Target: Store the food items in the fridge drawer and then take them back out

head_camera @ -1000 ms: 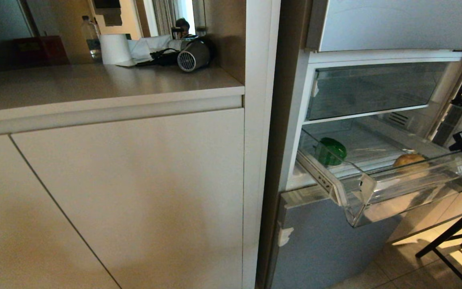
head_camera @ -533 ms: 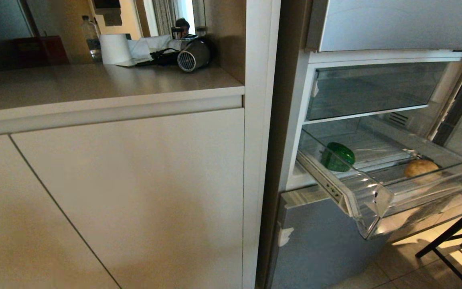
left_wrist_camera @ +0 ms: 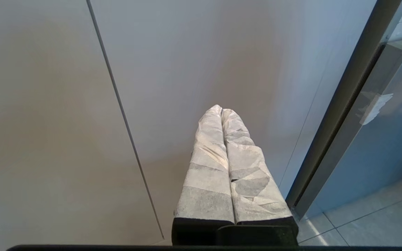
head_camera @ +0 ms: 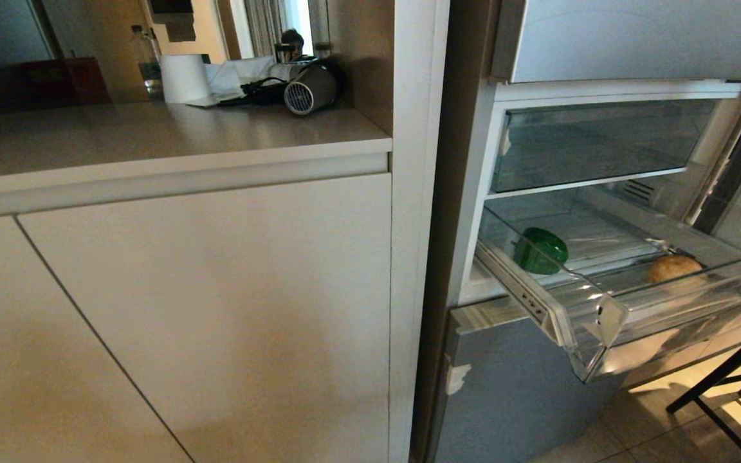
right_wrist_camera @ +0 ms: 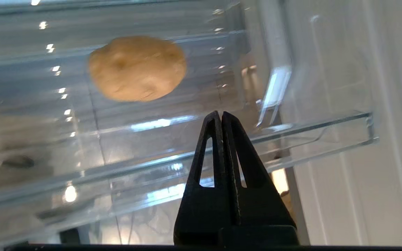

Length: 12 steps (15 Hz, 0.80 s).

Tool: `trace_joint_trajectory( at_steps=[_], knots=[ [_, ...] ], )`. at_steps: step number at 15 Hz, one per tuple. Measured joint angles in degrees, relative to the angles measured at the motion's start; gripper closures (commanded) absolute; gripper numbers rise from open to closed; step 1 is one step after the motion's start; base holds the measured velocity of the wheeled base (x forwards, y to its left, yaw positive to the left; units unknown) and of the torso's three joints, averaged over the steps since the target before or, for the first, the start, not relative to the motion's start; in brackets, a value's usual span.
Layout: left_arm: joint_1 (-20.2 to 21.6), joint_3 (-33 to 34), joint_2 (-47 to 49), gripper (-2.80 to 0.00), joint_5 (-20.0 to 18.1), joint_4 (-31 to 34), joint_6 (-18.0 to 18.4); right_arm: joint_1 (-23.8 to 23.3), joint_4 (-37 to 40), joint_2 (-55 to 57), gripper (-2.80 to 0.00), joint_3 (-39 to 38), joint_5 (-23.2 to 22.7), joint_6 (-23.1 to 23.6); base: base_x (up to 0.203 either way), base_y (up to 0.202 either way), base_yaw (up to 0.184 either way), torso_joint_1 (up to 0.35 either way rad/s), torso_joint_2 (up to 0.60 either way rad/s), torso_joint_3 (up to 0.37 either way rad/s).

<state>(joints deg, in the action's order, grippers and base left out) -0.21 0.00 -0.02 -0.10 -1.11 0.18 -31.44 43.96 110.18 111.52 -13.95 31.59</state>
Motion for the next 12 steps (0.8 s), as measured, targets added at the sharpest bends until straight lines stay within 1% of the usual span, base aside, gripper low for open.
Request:
trace_joint_trajectory(
  at_steps=[3, 5, 8, 12],
  knots=[
    [0.1, 0.0, 0.0, 0.00, 0.0, 0.0, 0.0, -0.1, -3.0, 2.3, 0.00, 0.0, 0.1, -1.3, 0.000, 0.000, 0.000, 0.000, 0.00, 0.000],
    [0.1, 0.0, 0.0, 0.00, 0.0, 0.0, 0.0, -0.3, -3.1, 3.6, 0.00, 0.0, 0.2, -1.4, 0.000, 0.000, 0.000, 0.000, 0.00, 0.000],
    [0.1, 0.0, 0.0, 0.00, 0.0, 0.0, 0.0, -0.9, -3.1, 4.2, 0.00, -0.9, 1.6, -0.9, 0.000, 0.000, 0.000, 0.000, 0.00, 0.000],
    [0.0, 0.0, 0.0, 0.00, 0.0, 0.0, 0.0, -3.0, -3.2, 3.1, 0.00, -3.3, 1.7, -0.2, 0.000, 0.000, 0.000, 0.000, 0.00, 0.000]
  ],
)
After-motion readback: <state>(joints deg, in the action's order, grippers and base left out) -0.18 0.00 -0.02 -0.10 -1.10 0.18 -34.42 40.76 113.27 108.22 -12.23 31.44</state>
